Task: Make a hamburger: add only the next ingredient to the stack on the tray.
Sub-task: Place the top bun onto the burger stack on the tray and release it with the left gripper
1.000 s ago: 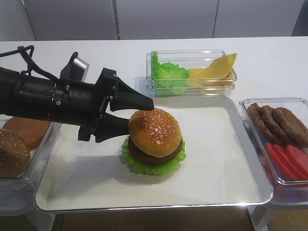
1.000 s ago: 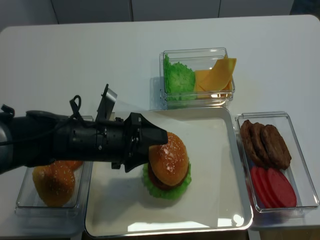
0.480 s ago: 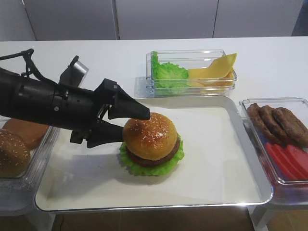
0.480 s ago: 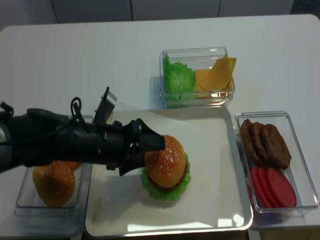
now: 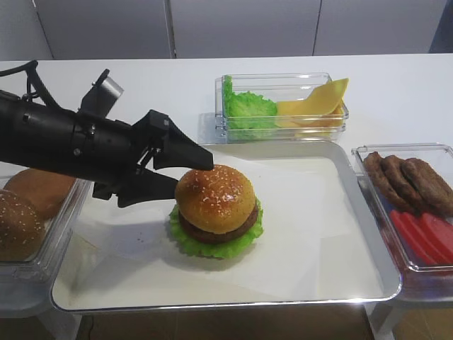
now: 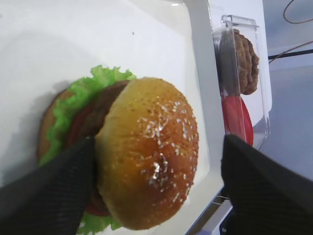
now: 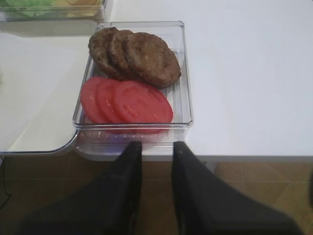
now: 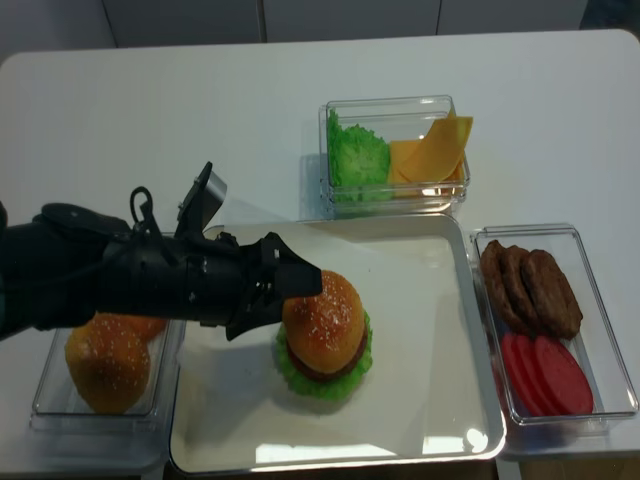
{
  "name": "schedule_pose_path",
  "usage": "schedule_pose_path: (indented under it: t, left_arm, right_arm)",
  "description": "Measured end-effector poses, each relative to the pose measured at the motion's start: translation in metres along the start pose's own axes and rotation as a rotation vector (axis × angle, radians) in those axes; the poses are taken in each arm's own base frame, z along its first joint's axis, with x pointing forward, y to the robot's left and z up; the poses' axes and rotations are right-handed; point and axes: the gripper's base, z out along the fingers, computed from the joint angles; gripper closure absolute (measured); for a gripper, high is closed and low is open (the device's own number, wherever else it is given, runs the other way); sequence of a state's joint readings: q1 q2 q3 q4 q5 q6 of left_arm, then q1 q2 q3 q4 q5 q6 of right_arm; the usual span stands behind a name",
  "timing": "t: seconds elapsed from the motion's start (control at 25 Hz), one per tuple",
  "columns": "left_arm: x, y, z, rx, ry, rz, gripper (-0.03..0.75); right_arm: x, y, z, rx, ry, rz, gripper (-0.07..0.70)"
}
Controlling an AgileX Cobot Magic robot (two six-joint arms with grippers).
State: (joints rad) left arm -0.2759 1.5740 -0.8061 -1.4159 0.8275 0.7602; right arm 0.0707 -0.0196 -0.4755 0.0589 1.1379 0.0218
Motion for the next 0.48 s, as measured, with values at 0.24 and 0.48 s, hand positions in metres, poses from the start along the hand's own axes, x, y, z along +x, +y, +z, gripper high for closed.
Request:
schedule_pose_path:
  t: [0.24, 0.48]
  left_arm:
    - [-0.002, 0.0, -0.001, -0.022, -0.018, 0.009, 0.128]
    - [-0.008, -0.011, -0.014, -0.095, -0.049, 0.105, 0.129]
  right_arm:
    - [0.0, 0.0, 0.0, 0.0, 0.0, 0.0, 0.452]
    - [0.0, 0.0, 0.0, 0.0, 0.0, 0.0, 0.452]
